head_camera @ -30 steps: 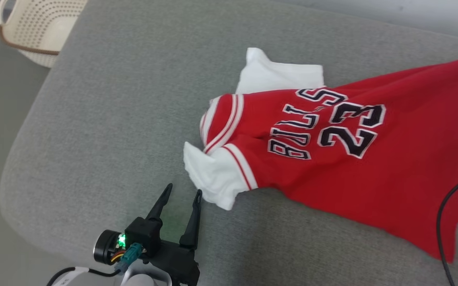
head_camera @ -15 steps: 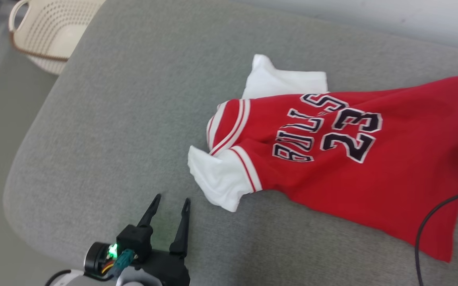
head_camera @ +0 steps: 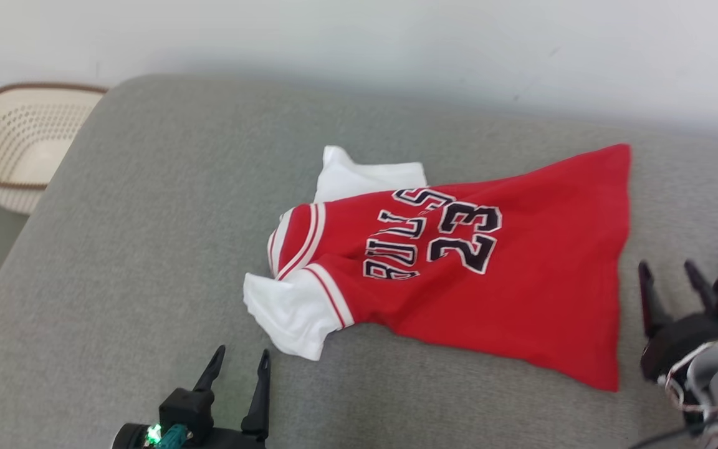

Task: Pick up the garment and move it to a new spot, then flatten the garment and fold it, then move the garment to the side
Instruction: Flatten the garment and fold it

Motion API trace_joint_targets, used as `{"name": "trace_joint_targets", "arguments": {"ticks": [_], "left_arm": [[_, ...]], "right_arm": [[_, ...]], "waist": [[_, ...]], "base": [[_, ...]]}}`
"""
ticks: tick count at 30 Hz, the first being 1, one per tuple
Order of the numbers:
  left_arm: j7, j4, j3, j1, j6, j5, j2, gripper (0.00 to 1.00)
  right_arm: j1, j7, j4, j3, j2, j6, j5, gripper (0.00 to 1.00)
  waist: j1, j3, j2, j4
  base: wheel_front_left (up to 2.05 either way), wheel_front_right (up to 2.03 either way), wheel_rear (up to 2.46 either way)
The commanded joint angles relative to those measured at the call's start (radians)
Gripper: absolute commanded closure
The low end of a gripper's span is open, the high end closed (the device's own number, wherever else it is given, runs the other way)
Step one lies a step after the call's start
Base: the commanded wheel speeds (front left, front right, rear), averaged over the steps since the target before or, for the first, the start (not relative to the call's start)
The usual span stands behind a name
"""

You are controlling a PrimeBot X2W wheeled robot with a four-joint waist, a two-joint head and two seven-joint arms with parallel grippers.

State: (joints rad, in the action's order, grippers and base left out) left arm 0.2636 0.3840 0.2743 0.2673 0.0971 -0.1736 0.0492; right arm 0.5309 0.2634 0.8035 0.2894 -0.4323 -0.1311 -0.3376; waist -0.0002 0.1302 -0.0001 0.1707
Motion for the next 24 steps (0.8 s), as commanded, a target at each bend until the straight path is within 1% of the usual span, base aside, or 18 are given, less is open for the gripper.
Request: {"name": "trace_joint_targets", "arguments": {"ticks": [1,7,9,17,22,24], "left_arm": [[0.001,0.003,-0.008,-0.017,-0.004,0.011,0.002,0.0],[0.001,0.005,-0.022,-0.032,-0.005,0.009,0.002,0.0],[0.001,0.003,-0.023,-0.031,-0.006,0.005,0.002,0.0],[0.001,0.009,-0.033,-0.032,-0.01,0.014,0.002,0.0],[0.001,0.012,-0.034,-0.035,-0.011,0.015,0.002,0.0],[0.001,0.013,-0.03,-0.037,-0.011,0.011,0.002,0.0]], "right_arm": [[-0.041,0.001,-0.025,-0.009,0.017,0.001,-0.008,0.0],[-0.162,0.001,-0.092,-0.017,0.081,0.001,-0.046,0.0],[-0.194,0.001,-0.102,0.003,0.105,0.001,-0.065,0.0],[-0.253,0.001,-0.134,0.057,0.154,0.001,-0.116,0.0],[-0.261,0.001,-0.104,0.089,0.171,0.001,-0.128,0.0],[-0.259,0.001,-0.079,0.085,0.18,0.001,-0.131,0.0]], "waist": [[0.0002,-0.048,0.0001,-0.049],[0.0002,-0.068,0.0001,-0.065],[0.0002,-0.07,0.0001,-0.067],[0.0002,-0.067,0.0001,-0.074],[0.0002,-0.066,0.0001,-0.073],[0.0002,-0.066,0.0001,-0.07]], "base": [[0.0,0.0,0.0],[0.0,0.0,0.0],[0.0,0.0,0.0],[0.0,0.0,0.0],[0.0,0.0,0.0],[0.0,0.0,0.0]]}}
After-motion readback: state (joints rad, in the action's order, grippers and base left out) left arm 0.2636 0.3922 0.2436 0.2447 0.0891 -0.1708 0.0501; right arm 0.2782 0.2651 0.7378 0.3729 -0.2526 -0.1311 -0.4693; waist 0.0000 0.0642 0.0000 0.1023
